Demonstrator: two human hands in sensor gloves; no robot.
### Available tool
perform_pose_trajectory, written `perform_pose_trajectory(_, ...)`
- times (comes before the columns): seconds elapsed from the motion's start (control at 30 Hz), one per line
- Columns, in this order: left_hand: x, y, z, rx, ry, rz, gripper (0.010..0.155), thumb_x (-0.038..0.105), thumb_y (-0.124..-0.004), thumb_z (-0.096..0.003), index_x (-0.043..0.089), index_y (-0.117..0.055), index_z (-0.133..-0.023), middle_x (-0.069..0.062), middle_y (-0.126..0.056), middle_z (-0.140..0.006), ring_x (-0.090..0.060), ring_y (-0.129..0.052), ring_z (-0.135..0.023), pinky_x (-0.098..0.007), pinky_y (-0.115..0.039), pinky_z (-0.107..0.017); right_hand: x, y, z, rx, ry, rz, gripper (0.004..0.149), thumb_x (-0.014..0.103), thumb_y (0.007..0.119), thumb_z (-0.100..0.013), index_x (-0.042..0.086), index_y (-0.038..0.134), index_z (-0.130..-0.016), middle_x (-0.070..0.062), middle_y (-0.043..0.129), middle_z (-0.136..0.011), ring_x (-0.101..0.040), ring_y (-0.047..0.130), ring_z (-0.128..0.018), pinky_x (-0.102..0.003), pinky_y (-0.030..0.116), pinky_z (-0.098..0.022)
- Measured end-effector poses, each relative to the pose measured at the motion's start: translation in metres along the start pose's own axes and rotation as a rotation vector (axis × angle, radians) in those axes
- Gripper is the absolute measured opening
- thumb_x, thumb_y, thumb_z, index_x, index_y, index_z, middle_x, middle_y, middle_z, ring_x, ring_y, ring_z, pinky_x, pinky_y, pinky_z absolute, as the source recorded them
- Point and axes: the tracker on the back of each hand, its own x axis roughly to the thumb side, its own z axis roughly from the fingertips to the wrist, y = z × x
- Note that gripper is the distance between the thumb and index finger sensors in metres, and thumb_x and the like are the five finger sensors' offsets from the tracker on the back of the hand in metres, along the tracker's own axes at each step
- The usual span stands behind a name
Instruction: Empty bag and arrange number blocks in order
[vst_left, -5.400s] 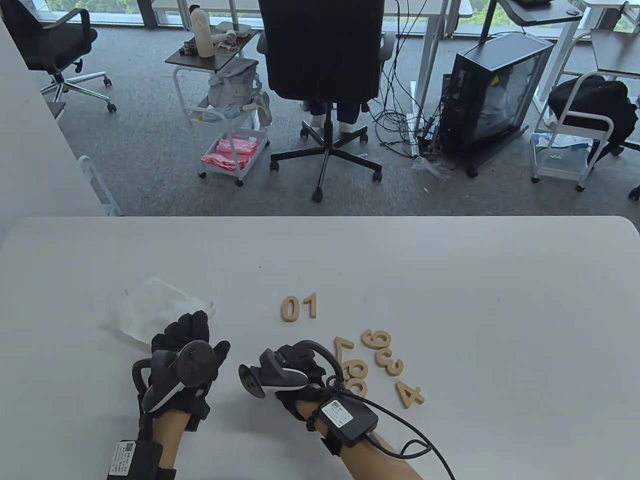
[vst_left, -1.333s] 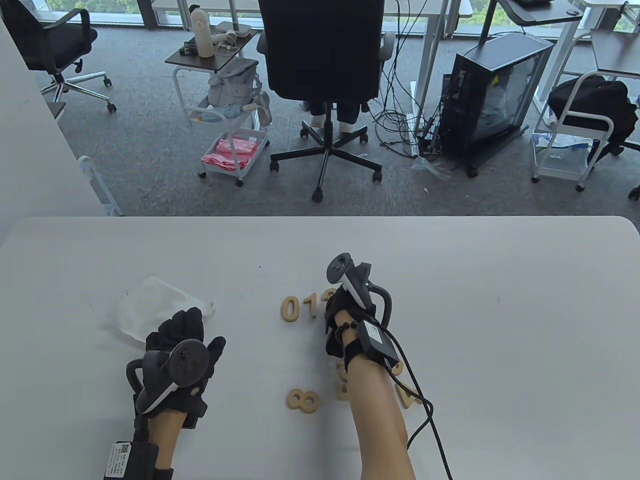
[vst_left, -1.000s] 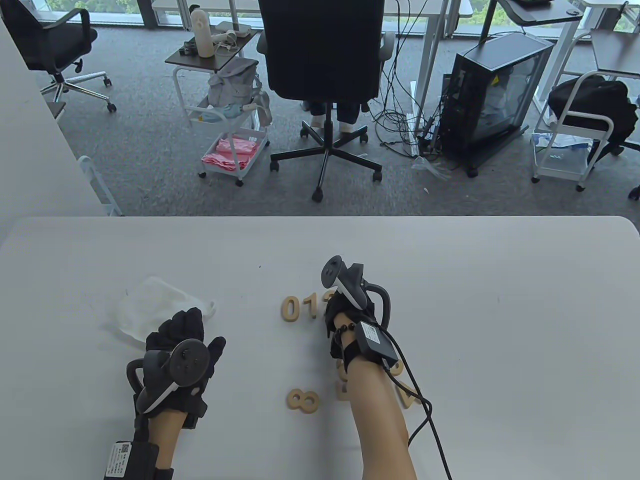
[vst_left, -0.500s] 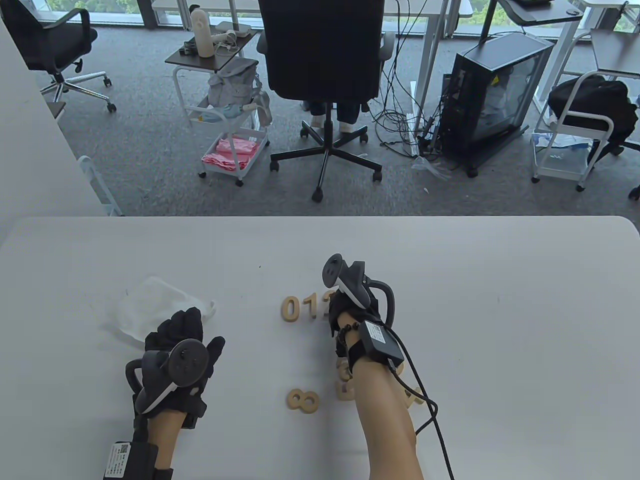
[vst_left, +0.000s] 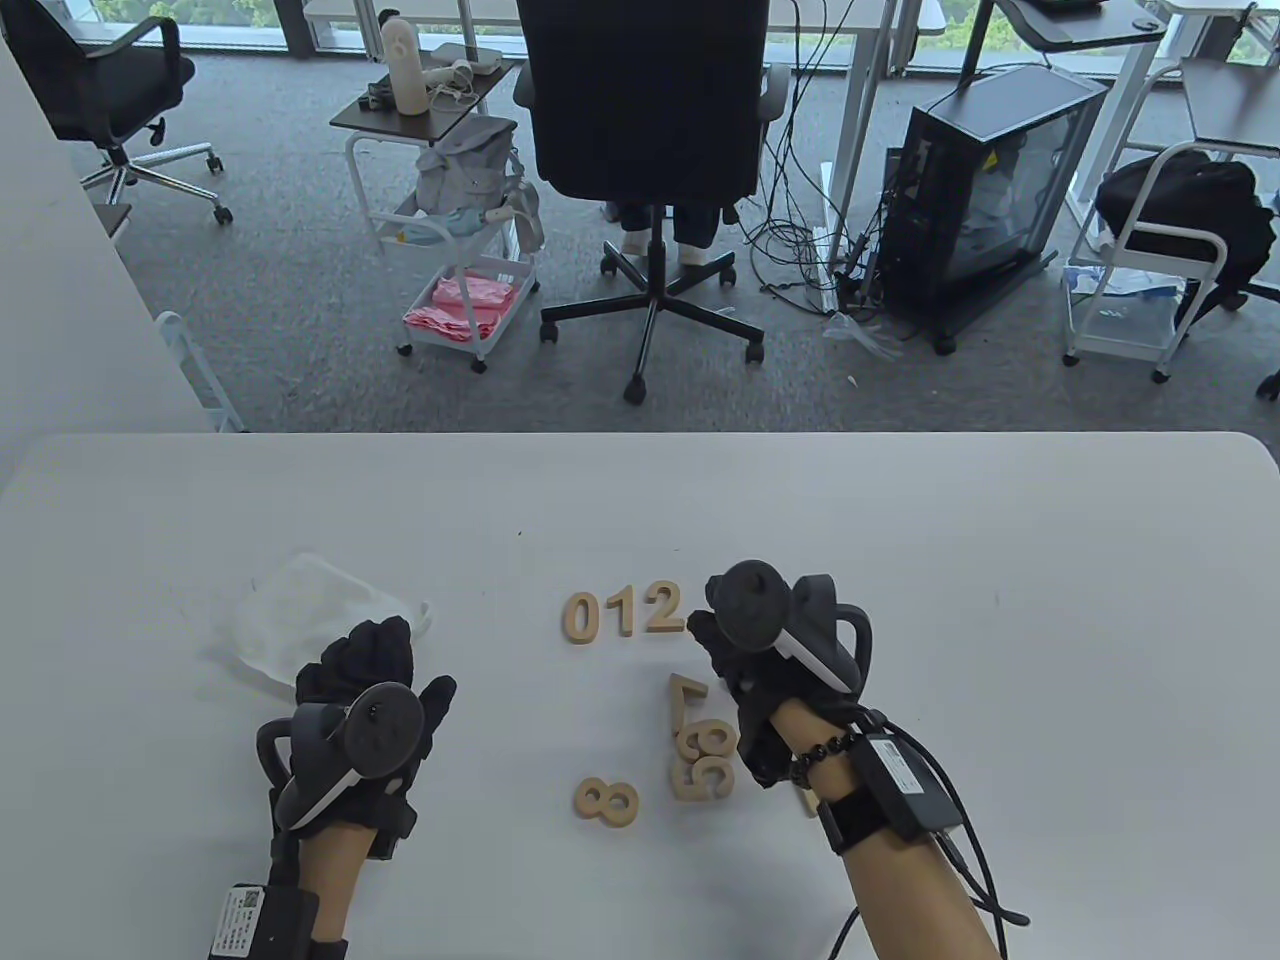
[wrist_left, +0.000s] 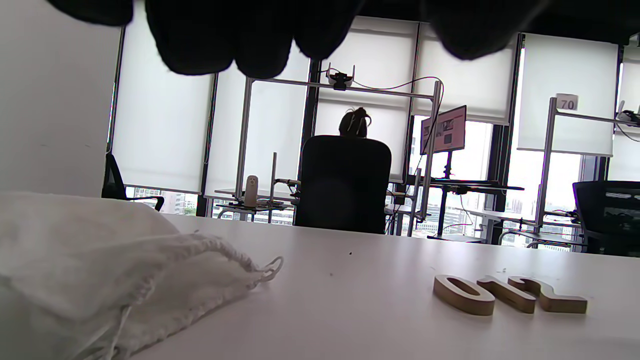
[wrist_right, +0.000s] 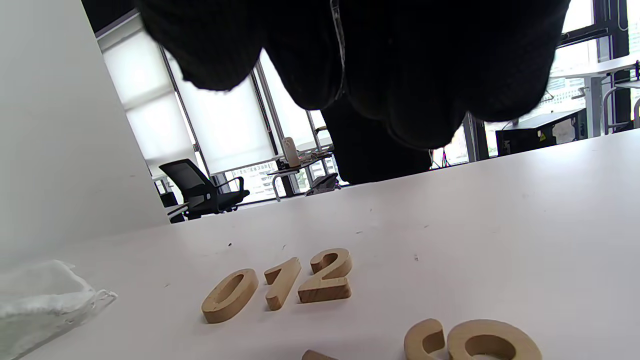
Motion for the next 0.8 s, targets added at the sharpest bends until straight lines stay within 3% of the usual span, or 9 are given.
perform_pose_trajectory(0.23, 0.001, -0.001, 0.0, 0.001, -0.003, 0.002, 0.078, 0.053, -0.066, -0.0538, 0.001, -0.052, -0.11, -0.033, -0.057, -0.109, -0.061, -0.068, -0.095, -0.08, -0.052, -0.064, -0.028, -0.002, 0.039, -0.045, -0.01, 0.018, 0.058, 0.038, 0.079, -0.052, 0.013, 0.069, -0.104, -0.029, 0.071, -0.103, -0.052, 0.087, -0.082, -0.063, 0.078, -0.06)
perform_pose_trajectory(0.37, 0.002, -0.001, 0.0, -0.001, -0.004, -0.003, 0.078, 0.053, -0.066, -0.0538, 0.001, -0.052, -0.11, -0.034, -0.057, -0.109, -0.062, -0.068, -0.095, -0.08, -0.052, -0.064, -0.034, 0.013, 0.049, -0.05, -0.013, 0.078, 0.058, 0.036, 0.083, -0.05, 0.013, 0.072, -0.102, -0.029, 0.071, -0.102, -0.053, 0.086, -0.082, -0.064, 0.078, -0.06)
perform_pose_trajectory(0.47, 0.003, -0.002, 0.001, -0.002, -0.005, -0.009, 0.078, 0.053, -0.066, -0.0538, 0.001, -0.052, -0.11, -0.034, -0.057, -0.109, -0.062, -0.068, -0.095, -0.08, -0.052, -0.064, -0.037, 0.04, 0.051, -0.044, -0.019, 0.108, 0.054, 0.034, 0.085, -0.049, 0.016, 0.076, -0.099, -0.028, 0.073, -0.102, -0.053, 0.087, -0.083, -0.064, 0.078, -0.061)
perform_pose_trajectory(0.53, 0.004, -0.002, 0.0, -0.003, -0.007, -0.012, 0.078, 0.053, -0.066, -0.0538, 0.001, -0.052, -0.11, -0.034, -0.057, -0.109, -0.062, -0.068, -0.095, -0.08, -0.052, -0.064, -0.039, 0.053, 0.048, 0.079, -0.035, 0.178, 0.055, 0.034, 0.085, -0.049, 0.017, 0.074, -0.101, -0.03, 0.071, -0.103, -0.054, 0.085, -0.084, -0.065, 0.077, -0.061)
perform_pose_trajectory(0.6, 0.004, -0.002, 0.0, -0.003, -0.008, -0.016, 0.078, 0.053, -0.066, -0.0538, 0.001, -0.052, -0.11, -0.034, -0.057, -0.109, -0.062, -0.068, -0.095, -0.08, -0.052, -0.064, -0.039, 0.063, 0.046, 0.086, -0.043, 0.228, 0.055, 0.032, 0.085, -0.049, 0.018, 0.073, -0.102, -0.03, 0.07, -0.104, -0.054, 0.085, -0.084, -0.064, 0.077, -0.062)
perform_pose_trajectory(0.8, 0.004, -0.001, 0.001, -0.001, -0.004, -0.023, 0.078, 0.053, -0.066, -0.0538, 0.001, -0.052, -0.11, -0.034, -0.057, -0.109, -0.062, -0.068, -0.095, -0.08, -0.052, -0.064, -0.041, 0.085, 0.038, 0.249, -0.022, 0.317, 0.058, 0.031, 0.083, -0.051, 0.019, 0.066, -0.105, -0.034, 0.062, -0.106, -0.057, 0.082, -0.085, -0.066, 0.074, -0.063)
